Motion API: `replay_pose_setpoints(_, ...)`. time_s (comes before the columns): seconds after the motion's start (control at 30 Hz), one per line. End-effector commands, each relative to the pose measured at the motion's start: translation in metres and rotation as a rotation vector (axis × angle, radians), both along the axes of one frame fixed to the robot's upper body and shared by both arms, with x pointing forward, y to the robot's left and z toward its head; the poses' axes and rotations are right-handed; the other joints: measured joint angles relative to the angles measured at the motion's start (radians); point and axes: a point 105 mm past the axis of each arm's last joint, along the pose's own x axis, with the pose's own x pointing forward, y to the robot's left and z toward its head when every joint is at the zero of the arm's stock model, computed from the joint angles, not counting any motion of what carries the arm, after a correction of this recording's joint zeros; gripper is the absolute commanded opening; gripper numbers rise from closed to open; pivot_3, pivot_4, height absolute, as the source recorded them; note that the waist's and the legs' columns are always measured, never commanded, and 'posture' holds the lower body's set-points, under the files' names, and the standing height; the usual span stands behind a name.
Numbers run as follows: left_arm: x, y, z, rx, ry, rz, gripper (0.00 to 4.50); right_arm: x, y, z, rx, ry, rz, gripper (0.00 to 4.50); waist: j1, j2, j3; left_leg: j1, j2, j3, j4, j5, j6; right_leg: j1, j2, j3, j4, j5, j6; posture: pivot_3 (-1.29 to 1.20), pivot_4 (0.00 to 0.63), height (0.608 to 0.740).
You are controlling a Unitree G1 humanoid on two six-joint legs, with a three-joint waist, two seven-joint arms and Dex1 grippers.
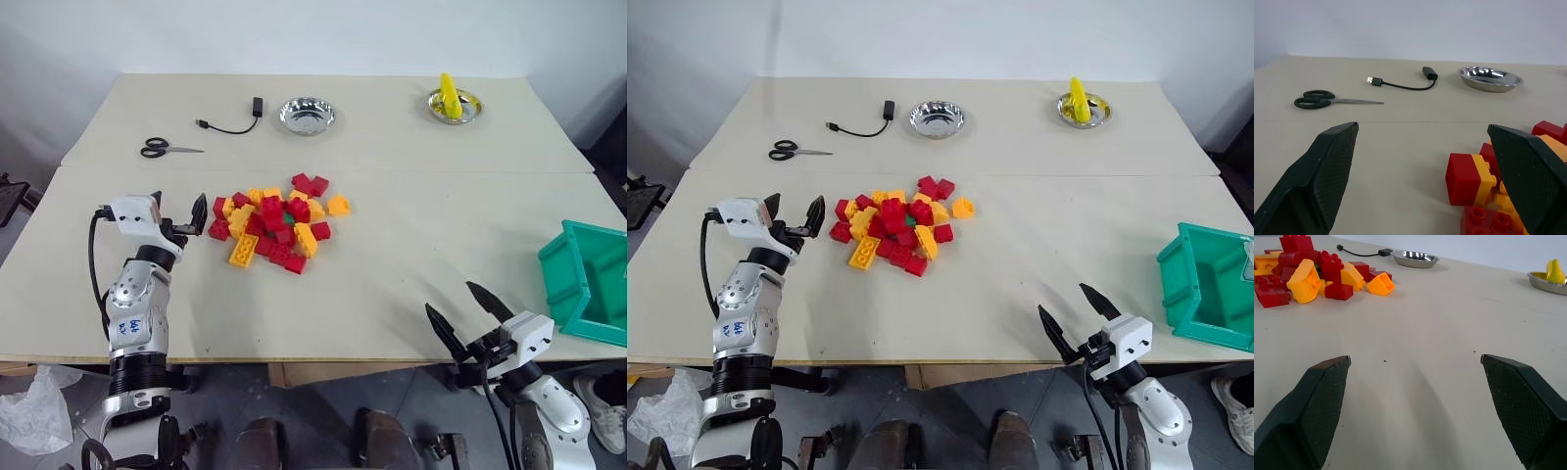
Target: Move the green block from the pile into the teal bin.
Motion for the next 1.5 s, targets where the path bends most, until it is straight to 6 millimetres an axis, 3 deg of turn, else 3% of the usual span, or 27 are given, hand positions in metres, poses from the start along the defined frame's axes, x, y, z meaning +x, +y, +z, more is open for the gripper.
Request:
replay_pose_setpoints(0.03,-0.008,0.006,0.009,0.043,-0.040,-0.007,4.50,0.001,-0.001,0.010,-0.029,-0.037,0.024,4.47,-0.001,0.000,0.000,0.000,0.000,0.000,0.000,0.000,0.000,0.000,0.000,0.000,0.000,0.000,0.000,0.00,0.150,0.740)
replay_pose_setpoints(0.2,-0.031,0.003,0.017,0.117,-0.085,-0.153,4.50,0.009,0.011,0.030,0.019,-0.032,0.175,4.47,-0.003,0.000,0.000,0.000,0.000,0.000,0.000,0.000,0.000,0.000,0.000,0.000,0.000,0.000,0.000,0.00,0.150,0.740)
replay_pose_setpoints(0.27,-0.043,0.001,0.010,0.165,-0.052,-0.231,4.50,0.014,0.013,0.040,-0.002,-0.039,0.224,4.47,-0.005,0.000,0.000,0.000,0.000,0.000,0.000,0.000,0.000,0.000,0.000,0.000,0.000,0.000,0.000,0.00,0.150,0.740)
replay_pose_setpoints(0.4,-0.087,0.004,-0.009,0.284,0.083,-0.439,4.50,0.019,0.022,0.055,-0.122,-0.004,0.425,4.47,-0.005,0.001,0.000,0.000,0.000,0.001,0.000,0.000,0.000,-0.001,0.000,0.001,0.001,0.000,0.000,0.00,0.150,0.740)
replay_pose_setpoints(0.6,-0.131,-0.002,-0.038,0.430,0.279,-0.665,4.50,0.022,0.022,0.059,-0.245,0.085,0.597,4.47,0.009,0.000,0.001,0.000,0.001,0.000,0.001,-0.001,0.000,0.000,0.000,0.000,0.000,0.000,-0.001,0.00,0.150,0.740)
replay_pose_setpoints(0.67,-0.132,-0.010,-0.038,0.416,0.268,-0.700,3.90,0.024,0.022,0.059,-0.242,0.095,0.609,4.50,0.021,0.000,0.001,0.000,0.001,0.000,0.002,-0.001,0.001,0.000,0.000,0.000,0.000,0.000,-0.001,0.00,0.150,0.740)
replay_pose_setpoints(0.83,-0.116,-0.045,-0.036,0.400,0.198,-0.797,2.39,0.026,0.026,0.060,-0.212,0.104,0.600,4.50,0.025,0.001,0.000,0.000,0.001,0.000,0.002,-0.001,0.000,0.000,0.000,0.000,0.001,0.000,-0.001,0.00,0.150,0.740)
replay_pose_setpoints(1.03,-0.096,-0.107,-0.047,0.475,0.227,-1.099,0.44,0.028,0.029,0.069,-0.179,0.072,0.526,4.50,0.024,0.001,0.000,0.000,0.001,0.001,0.003,-0.001,0.000,0.000,0.000,0.000,0.001,0.000,-0.001,0.00,0.150,0.740)
replay_pose_setpoints(1.07,-0.084,-0.114,-0.042,0.444,0.219,-1.104,0.13,0.028,0.030,0.070,-0.176,0.066,0.513,4.50,0.025,0.001,0.000,0.000,0.001,0.001,0.003,-0.001,0.000,0.000,0.000,0.000,0.002,0.000,-0.001,0.00,0.150,0.740)
replay_pose_setpoints(1.13,-0.070,-0.121,-0.034,0.393,0.204,-1.097,0.06,0.028,0.030,0.071,-0.170,0.061,0.498,4.50,0.025,0.001,0.000,-0.001,0.001,0.001,0.004,-0.001,0.000,0.000,0.000,0.000,0.001,0.000,-0.001,0.00,0.150,0.740)
replay_pose_setpoints(1.3,-0.014,-0.167,-0.022,0.398,0.219,-1.063,0.06,0.023,0.037,0.072,-0.144,0.039,0.473,4.50,0.032,0.000,0.001,-0.003,0.000,-0.001,0.008,-0.001,0.001,0.000,0.000,-0.002,0.001,0.000,0.000,0.00,0.150,0.740)
replay_pose_setpoints(1.4,0.015,-0.178,-0.016,0.338,0.266,-0.968,0.06,0.021,0.039,0.072,-0.118,0.028,0.450,4.50,0.025,-0.001,0.001,-0.005,0.000,-0.001,0.010,-0.002,0.002,0.001,0.000,-0.002,0.000,0.001,0.002,0.00,0.150,0.740)
replay_pose_setpoints(1.5,0.041,-0.177,-0.007,0.279,0.284,-0.835,0.06,0.018,0.044,0.070,-0.110,0.025,0.448,4.50,0.020,-0.002,0.002,-0.005,0.000,-0.001,0.009,-0.002,0.003,0.000,0.000,-0.002,-0.001,0.001,0.002,0.00,0.150,0.740)
